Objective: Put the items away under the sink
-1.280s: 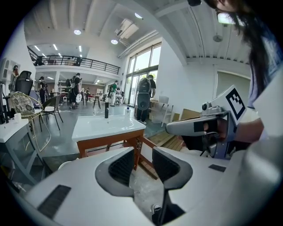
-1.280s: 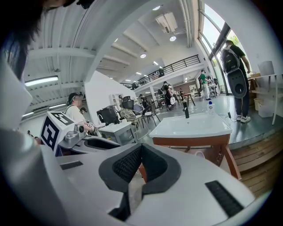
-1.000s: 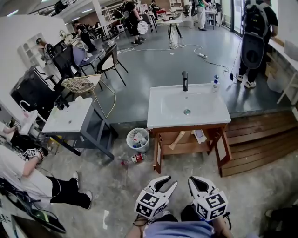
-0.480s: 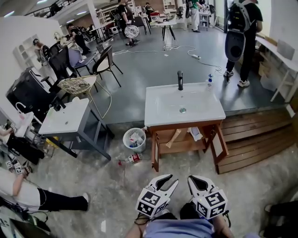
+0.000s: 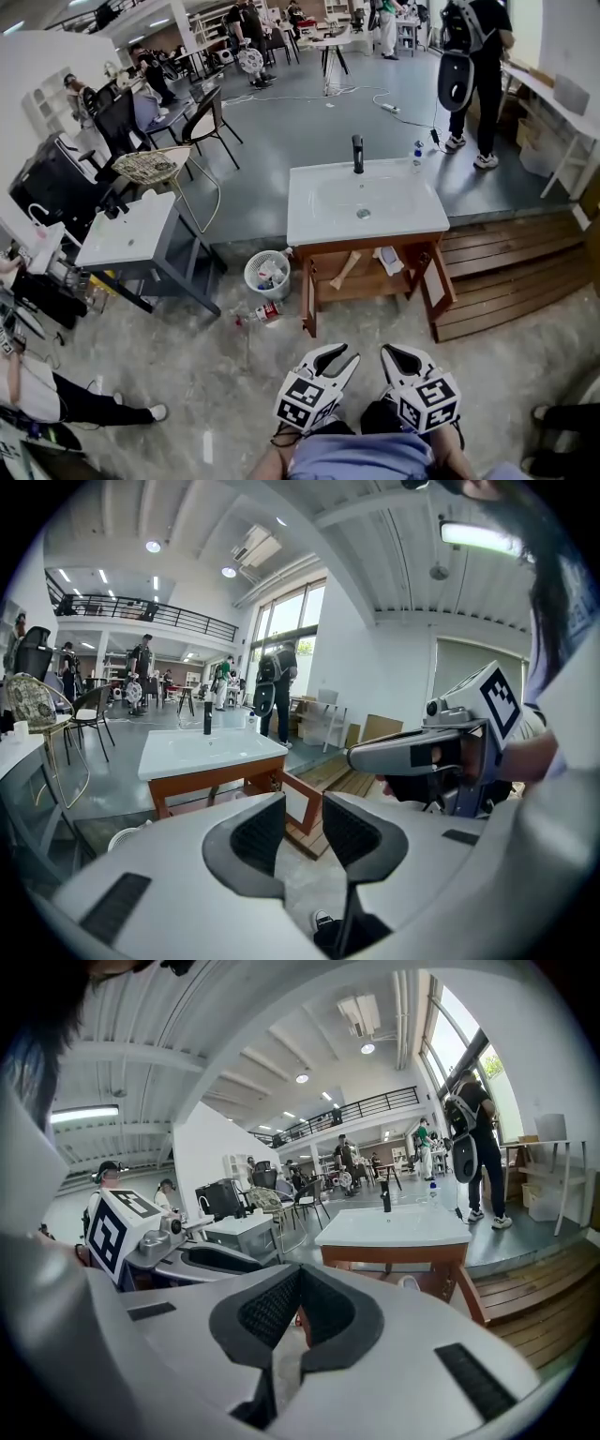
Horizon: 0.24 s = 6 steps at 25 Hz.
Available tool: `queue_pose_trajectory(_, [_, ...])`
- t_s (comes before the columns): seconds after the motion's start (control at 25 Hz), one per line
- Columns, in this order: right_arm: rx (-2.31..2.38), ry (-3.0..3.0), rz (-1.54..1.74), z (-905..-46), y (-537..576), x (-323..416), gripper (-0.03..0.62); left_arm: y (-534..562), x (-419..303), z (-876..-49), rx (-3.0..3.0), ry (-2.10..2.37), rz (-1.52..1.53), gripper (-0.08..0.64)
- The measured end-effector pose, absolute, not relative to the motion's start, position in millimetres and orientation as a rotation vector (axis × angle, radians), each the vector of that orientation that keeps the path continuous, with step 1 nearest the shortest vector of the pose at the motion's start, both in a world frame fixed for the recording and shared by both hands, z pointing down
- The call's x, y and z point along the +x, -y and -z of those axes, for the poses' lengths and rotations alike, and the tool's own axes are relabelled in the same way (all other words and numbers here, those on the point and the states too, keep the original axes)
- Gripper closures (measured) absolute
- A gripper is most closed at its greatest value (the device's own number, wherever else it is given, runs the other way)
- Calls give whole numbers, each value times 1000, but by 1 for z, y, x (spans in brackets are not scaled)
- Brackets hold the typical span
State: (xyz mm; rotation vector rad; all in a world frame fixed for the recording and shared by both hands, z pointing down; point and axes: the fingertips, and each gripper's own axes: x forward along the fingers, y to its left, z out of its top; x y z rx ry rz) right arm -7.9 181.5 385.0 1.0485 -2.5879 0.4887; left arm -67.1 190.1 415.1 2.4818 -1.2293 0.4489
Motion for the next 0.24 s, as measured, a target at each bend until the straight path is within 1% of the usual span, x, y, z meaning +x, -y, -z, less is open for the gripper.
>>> queue_pose_trajectory(0.24, [1056,2579,-479,-389,-185,-2,577,-197,-68,-420,2481,1233,-487,428])
